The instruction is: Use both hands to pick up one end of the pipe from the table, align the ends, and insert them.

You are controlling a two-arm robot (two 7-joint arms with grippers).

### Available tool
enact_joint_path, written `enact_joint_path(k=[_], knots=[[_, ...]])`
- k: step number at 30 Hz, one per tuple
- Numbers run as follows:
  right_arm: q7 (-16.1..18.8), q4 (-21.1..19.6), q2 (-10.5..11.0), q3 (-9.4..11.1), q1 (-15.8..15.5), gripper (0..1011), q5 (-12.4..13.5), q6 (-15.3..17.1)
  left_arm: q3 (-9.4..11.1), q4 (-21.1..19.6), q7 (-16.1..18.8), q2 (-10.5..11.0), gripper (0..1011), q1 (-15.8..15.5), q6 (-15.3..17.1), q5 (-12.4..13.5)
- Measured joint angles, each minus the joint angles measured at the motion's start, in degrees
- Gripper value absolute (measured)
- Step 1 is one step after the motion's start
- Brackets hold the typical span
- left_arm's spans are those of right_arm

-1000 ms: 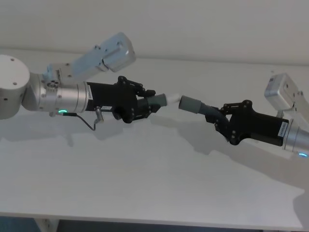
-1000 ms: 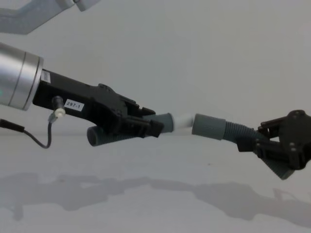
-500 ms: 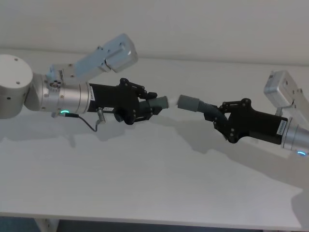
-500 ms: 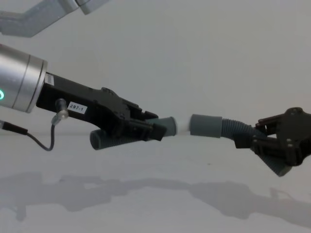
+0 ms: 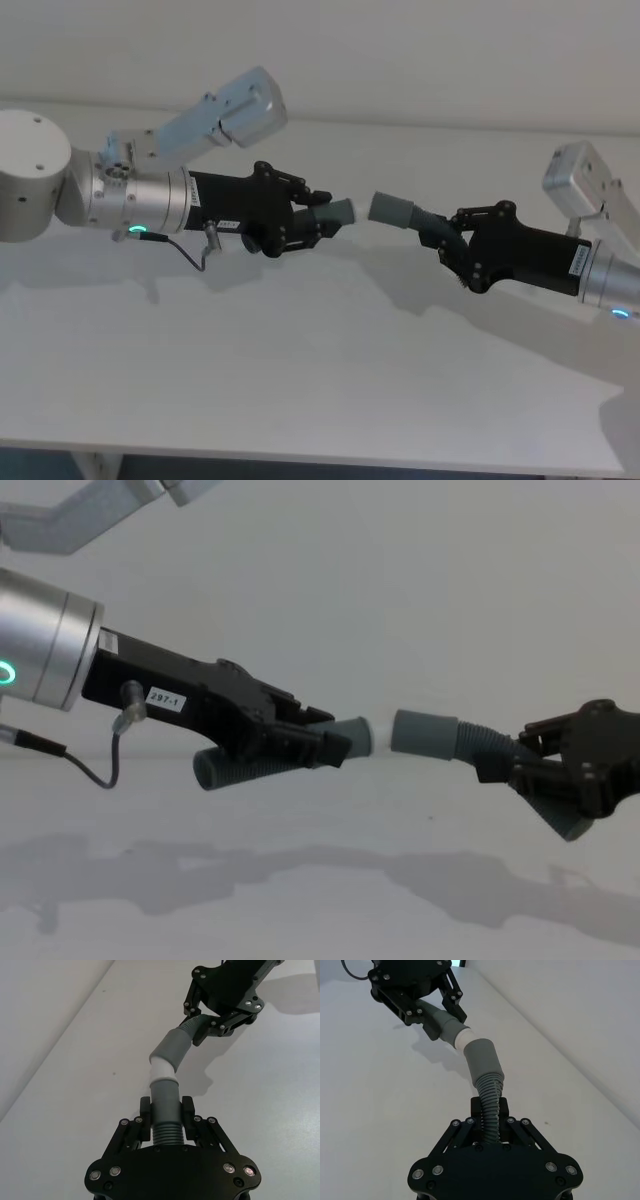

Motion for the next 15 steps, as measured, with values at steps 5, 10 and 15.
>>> enact_joint_path(k=[5,10,15], knots=[[0.7,0.5,0.0,-0.4,0.5,174,0.4,-0.6,0.2,0.1,-0.4,0.1,354,-0.2,-0.2,-0.5],[1.7,1.0,0.1,-0.8,0.9,174,0.8,-1.6,0.4,0.2,-0.8,0.3,354,-0.4,-0.3,-0.9],[2.7,1.4,0.2,-1.1,1.2,168,1.2,-2.3,0.7,0.3,-1.1,0.5,354,-0.7,-0.3,-1.3]])
